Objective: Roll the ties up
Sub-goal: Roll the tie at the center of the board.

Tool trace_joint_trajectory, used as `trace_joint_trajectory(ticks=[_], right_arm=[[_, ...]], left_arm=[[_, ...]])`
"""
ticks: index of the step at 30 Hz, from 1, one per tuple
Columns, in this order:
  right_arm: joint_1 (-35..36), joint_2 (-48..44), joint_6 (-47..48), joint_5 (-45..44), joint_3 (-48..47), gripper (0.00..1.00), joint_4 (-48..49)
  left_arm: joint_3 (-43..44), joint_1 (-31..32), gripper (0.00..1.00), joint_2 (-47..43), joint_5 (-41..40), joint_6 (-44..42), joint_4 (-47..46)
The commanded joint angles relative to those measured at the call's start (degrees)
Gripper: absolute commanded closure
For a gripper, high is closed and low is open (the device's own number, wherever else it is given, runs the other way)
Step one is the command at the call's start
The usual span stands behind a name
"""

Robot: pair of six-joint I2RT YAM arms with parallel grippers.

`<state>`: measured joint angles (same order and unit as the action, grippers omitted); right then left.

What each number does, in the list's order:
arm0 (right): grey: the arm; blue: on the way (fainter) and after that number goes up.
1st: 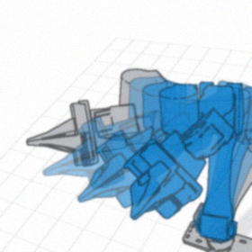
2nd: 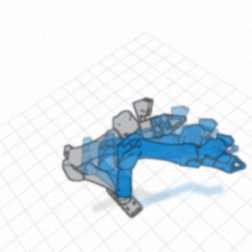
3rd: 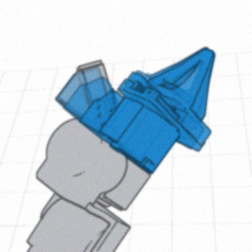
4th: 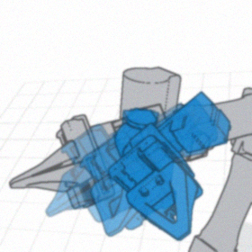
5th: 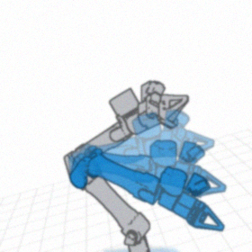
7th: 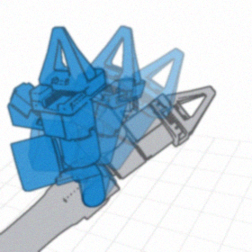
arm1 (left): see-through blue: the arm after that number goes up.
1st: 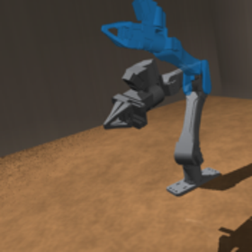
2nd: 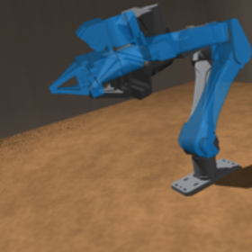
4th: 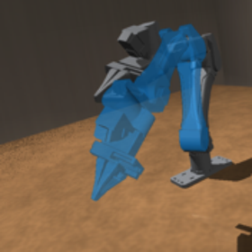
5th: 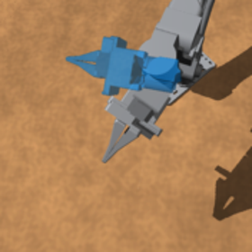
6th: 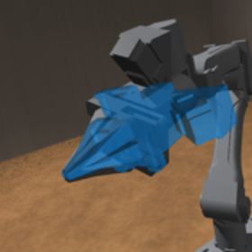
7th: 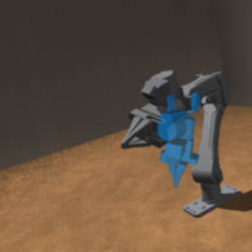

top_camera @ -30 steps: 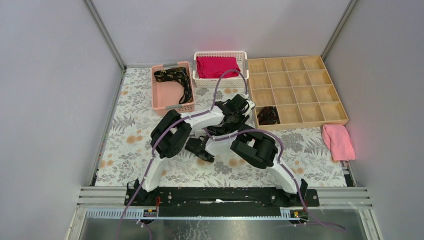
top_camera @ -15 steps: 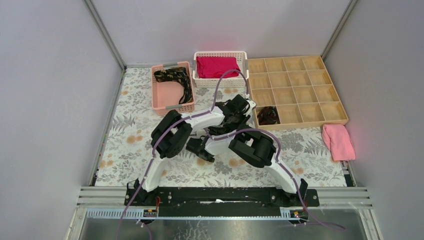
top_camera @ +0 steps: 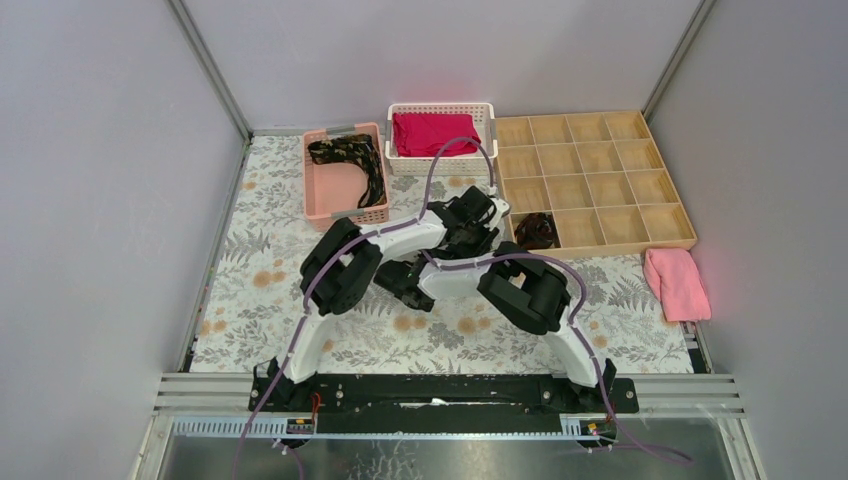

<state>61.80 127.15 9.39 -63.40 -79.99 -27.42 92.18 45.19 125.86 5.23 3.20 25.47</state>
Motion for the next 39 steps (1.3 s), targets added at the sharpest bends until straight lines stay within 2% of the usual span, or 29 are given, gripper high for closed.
trace_joint_trajectory(ticks=[1, 7, 10, 15, 20, 24, 28, 33, 39], right_arm=[[-2.6, -2.3, -3.2, 11.1, 1.3, 0.78, 0.8], [-2.6, -3.0, -3.5, 15.9, 2.0, 0.81, 0.9], [-2.6, -3.6, -3.7, 18.3, 2.5, 0.82, 1.1], [-2.6, -5.0, -4.5, 22.5, 3.7, 0.83, 2.0], [-2.6, -7.3, -5.7, 27.0, 5.7, 0.83, 3.8], [-2.6, -8.5, -6.4, 30.4, 6.7, 0.83, 4.8], [-2.7, -9.5, -7.0, 33.6, 7.9, 0.83, 6.0], [-2.9, -11.4, -8.3, 36.9, 9.0, 0.84, 6.2], [-5.5, -16.4, -12.8, 46.0, 11.8, 0.83, 8.5]], left_arm=[[-4.0, -2.0, 0.56, 5.8, 2.5, 1.1, 18.0], [0.3, -3.5, 0.37, 5.0, 4.5, 1.7, 18.3], [2.3, -4.7, 0.31, 4.9, 7.9, 2.1, 17.8], [5.5, -6.9, 0.29, 3.8, 12.8, 4.2, 16.8], [9.9, -10.3, 0.28, 1.6, 13.7, 6.7, 16.5], [11.8, -13.2, 0.25, -1.5, 20.0, 8.8, 14.1], [12.6, -14.8, 0.24, -4.6, 22.8, 10.5, 11.6], [13.7, -15.9, 0.24, -8.8, 19.2, 12.4, 10.3], [7.6, -16.2, 0.24, -17.2, 3.9, 16.1, 9.2]])
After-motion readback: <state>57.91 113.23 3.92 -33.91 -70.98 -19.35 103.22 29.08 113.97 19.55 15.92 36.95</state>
